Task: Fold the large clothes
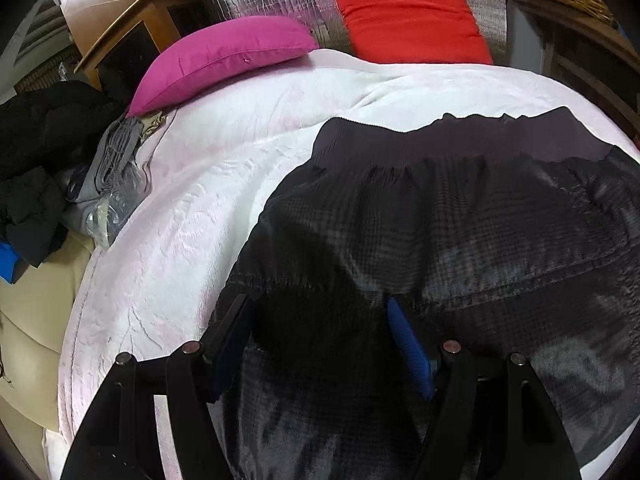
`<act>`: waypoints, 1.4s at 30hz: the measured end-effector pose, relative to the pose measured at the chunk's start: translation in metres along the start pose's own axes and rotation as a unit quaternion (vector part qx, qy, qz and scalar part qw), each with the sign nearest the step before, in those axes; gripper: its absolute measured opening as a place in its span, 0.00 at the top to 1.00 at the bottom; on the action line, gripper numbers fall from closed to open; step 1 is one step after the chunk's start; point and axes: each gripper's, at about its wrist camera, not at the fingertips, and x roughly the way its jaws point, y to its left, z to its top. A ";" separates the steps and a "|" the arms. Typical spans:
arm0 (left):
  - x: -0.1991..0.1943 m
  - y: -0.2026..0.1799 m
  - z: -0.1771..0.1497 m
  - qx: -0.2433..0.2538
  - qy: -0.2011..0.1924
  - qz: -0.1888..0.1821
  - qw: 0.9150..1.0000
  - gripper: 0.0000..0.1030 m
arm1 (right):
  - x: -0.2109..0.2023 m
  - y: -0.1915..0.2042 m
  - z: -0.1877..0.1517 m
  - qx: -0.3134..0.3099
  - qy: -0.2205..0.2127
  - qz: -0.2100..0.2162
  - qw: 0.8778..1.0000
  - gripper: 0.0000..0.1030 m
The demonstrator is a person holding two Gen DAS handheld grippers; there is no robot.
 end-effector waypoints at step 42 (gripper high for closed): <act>-0.108 -0.001 -0.109 -0.046 -0.046 0.012 0.998 0.08 | -0.086 0.011 -0.101 -0.060 -0.038 0.045 0.996 0.37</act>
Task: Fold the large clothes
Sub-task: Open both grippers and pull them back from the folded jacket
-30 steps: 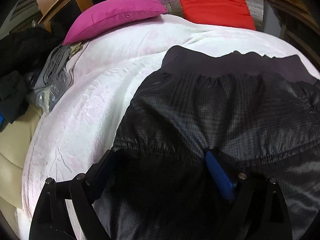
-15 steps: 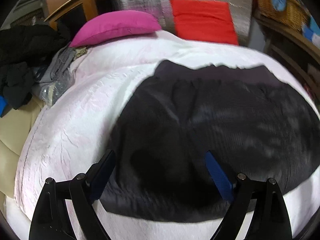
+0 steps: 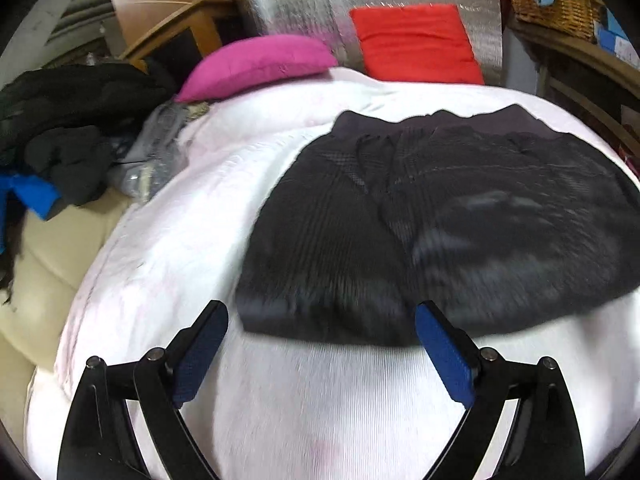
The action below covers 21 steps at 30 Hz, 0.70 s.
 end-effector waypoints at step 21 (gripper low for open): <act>-0.247 0.046 -0.033 -0.060 -0.147 -0.006 0.987 0.03 | -0.208 0.058 -0.054 -0.009 -0.081 0.009 0.997 0.31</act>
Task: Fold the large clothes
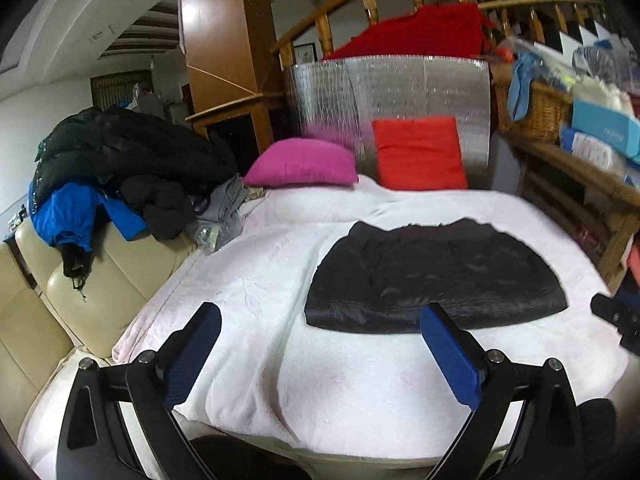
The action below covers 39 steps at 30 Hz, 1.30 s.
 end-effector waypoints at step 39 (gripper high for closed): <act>-0.112 0.003 0.008 -0.012 -0.078 0.015 0.997 0.02 | -0.107 0.028 -0.016 -0.006 -0.039 0.013 0.999 0.30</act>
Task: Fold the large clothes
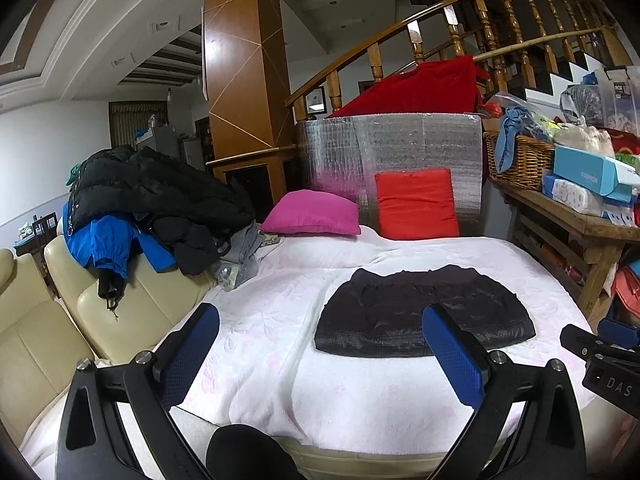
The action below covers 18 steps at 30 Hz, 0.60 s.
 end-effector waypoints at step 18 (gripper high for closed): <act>-0.001 -0.001 0.000 0.005 -0.001 -0.001 1.000 0.02 | 0.001 -0.002 0.001 0.004 -0.001 0.002 1.000 0.30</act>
